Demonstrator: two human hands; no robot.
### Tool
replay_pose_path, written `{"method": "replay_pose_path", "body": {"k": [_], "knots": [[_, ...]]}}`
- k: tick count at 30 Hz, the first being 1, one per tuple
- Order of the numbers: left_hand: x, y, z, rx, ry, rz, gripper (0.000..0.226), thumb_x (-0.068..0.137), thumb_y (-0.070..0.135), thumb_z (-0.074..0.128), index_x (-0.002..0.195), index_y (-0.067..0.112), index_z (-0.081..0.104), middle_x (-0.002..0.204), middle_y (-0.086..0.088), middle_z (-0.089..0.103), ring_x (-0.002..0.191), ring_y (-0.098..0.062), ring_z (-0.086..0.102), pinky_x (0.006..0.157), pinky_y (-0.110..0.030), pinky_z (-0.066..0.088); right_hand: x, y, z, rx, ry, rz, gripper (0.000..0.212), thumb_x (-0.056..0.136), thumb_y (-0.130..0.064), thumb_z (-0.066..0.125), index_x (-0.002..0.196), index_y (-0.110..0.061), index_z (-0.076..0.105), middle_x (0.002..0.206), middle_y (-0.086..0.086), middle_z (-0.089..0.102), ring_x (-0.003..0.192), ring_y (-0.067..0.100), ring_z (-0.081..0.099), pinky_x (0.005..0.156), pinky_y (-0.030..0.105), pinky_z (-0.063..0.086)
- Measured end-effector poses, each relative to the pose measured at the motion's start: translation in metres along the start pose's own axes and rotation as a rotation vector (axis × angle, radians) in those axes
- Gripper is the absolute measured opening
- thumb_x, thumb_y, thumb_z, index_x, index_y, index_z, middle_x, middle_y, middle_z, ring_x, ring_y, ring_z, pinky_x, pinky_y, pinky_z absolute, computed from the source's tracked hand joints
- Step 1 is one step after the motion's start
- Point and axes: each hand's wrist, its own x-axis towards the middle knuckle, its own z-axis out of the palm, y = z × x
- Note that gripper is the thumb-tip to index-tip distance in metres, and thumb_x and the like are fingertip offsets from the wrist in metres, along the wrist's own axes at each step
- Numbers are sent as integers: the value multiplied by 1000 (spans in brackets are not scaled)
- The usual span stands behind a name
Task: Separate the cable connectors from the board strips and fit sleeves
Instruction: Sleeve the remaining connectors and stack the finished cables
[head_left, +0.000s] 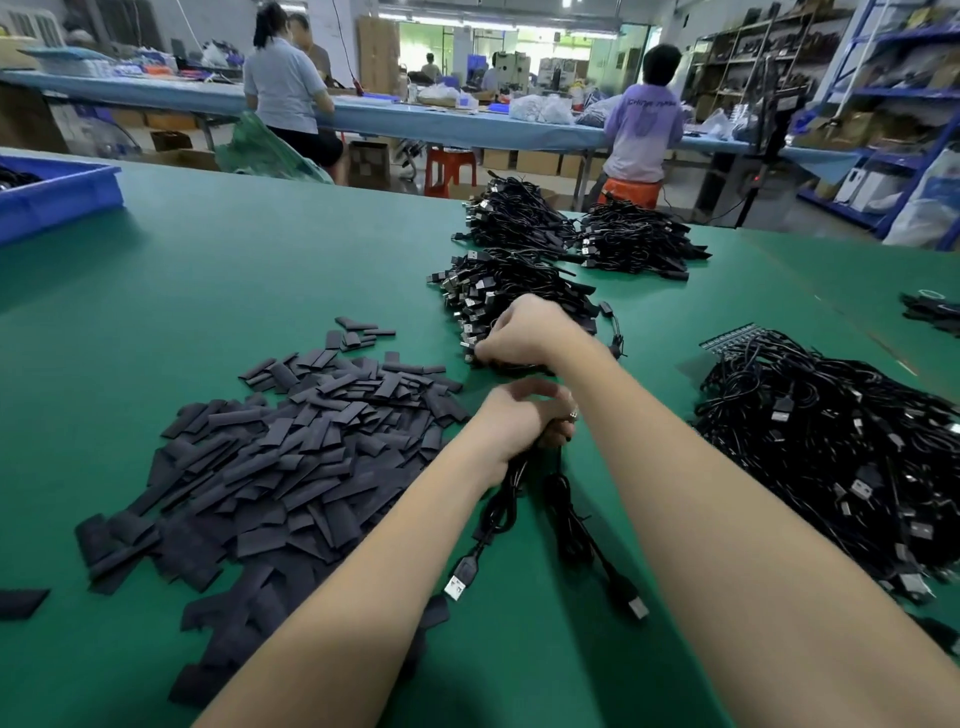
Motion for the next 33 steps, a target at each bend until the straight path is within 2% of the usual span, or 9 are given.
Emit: {"method": "replay_pose_path", "body": {"k": [2, 3, 4, 6, 9, 12, 19, 25, 33], "knots": [[-1, 1, 0, -131, -54, -15, 12, 97, -1, 61, 105, 8, 59, 83, -10, 66, 61, -13, 62, 58, -19, 53, -12, 18, -16, 200, 91, -26, 9, 79, -28, 73, 75, -20, 75, 70, -9, 65, 70, 14, 55, 56, 28, 45], [-1, 2, -1, -150, -59, -11, 11, 96, -1, 61, 104, 7, 59, 82, -11, 66, 60, -14, 61, 58, -19, 52, -20, 31, -22, 321, 134, -26, 12, 79, -24, 74, 68, -21, 71, 63, -11, 62, 64, 12, 50, 54, 27, 39], [0, 2, -1, -138, -65, -6, 10, 97, 0, 61, 104, 7, 58, 82, -10, 65, 61, -13, 61, 58, -18, 52, -28, 46, -25, 473, 168, -17, 15, 80, -21, 77, 68, -20, 68, 65, -9, 64, 61, 11, 47, 54, 25, 37], [2, 1, -4, -109, -82, -1, 6, 98, 4, 61, 102, 9, 60, 81, -8, 63, 62, -13, 60, 57, -17, 51, -46, 78, -22, 816, 197, 4, 12, 84, -20, 82, 82, -16, 70, 84, 4, 74, 60, 9, 50, 59, 24, 41], [2, 1, -6, -44, -97, -6, 3, 99, 10, 63, 97, 12, 63, 83, -5, 63, 63, -12, 61, 58, -19, 51, -67, 114, -6, 1199, 212, 38, 22, 87, -19, 80, 105, -9, 73, 99, 8, 78, 73, 9, 65, 64, 19, 52], [3, 3, -8, -25, -117, -2, 5, 99, 12, 62, 100, 13, 66, 87, -4, 64, 67, -10, 62, 59, -18, 51, -74, 127, 11, 1413, 215, 52, 11, 88, -17, 78, 98, -11, 77, 98, 6, 77, 80, 9, 66, 64, 15, 54], [2, 5, -16, -57, -188, -4, 12, 98, 13, 64, 106, 14, 72, 85, 2, 69, 68, -7, 64, 58, -17, 51, -74, 123, 24, 1553, 311, -16, 30, 72, -23, 83, 98, -8, 79, 91, 5, 78, 72, 6, 67, 65, 16, 54], [3, 4, -19, -43, -227, 0, 13, 96, 15, 66, 104, 17, 76, 83, 3, 71, 71, -7, 64, 60, -19, 50, -71, 120, 28, 1595, 312, -28, 15, 86, -10, 78, 100, -6, 77, 91, 5, 78, 76, 7, 70, 69, 16, 56], [2, 7, -21, -84, -229, 10, 20, 97, 8, 62, 115, 7, 72, 87, -2, 67, 73, -11, 57, 57, -19, 43, -75, 112, 25, 1632, 276, -85, 29, 67, -15, 84, 95, -10, 77, 95, 9, 78, 82, 11, 72, 72, 17, 57]]}}
